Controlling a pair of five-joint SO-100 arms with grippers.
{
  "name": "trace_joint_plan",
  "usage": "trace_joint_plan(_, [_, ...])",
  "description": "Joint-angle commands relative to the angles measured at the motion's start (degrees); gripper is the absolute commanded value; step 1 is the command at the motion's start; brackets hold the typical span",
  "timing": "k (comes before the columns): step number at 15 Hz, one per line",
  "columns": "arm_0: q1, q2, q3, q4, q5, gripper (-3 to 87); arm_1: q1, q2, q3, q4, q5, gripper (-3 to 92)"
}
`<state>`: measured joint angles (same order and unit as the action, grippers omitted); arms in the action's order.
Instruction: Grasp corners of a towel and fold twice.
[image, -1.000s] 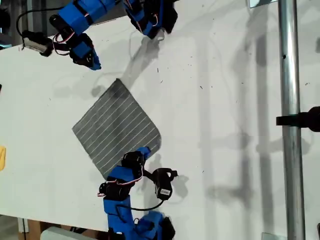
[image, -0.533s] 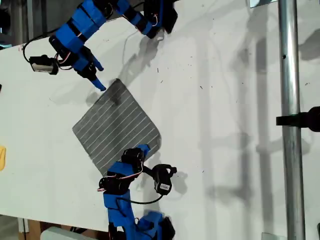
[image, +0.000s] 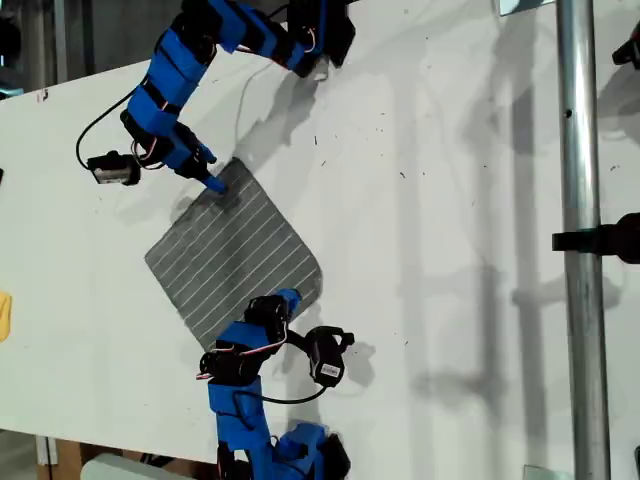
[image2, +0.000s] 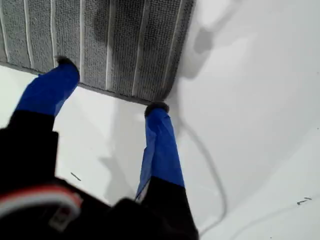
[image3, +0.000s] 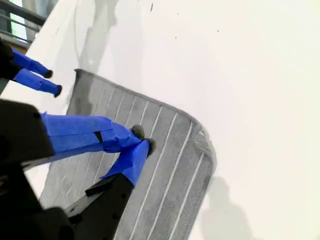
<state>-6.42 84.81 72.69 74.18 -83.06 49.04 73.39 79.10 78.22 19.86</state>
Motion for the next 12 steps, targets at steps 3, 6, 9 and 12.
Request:
trace_joint_plan(3, [-2.5, 0.5, -2.8, 1.7, 0.5, -2.9, -2.5, -2.7, -0.1, -3.3, -4.8, 30.3])
trace_joint_plan(6, [-2.9, 0.7, -2.2, 2.5, 0.5, -2.9, -1.1, -7.9, 0.2, -5.8, -7.5, 29.7])
trace_joint_plan(9, [-3.1, 1.0, -1.9, 2.8, 0.4, -2.9, 1.1, -14.1, -1.0, -7.9, -8.8, 28.0])
trace_joint_plan(12, [-3.4, 1.0, -1.8, 3.1, 0.6, -2.9, 1.9, -14.2, -1.7, -8.4, -9.3, 6.6])
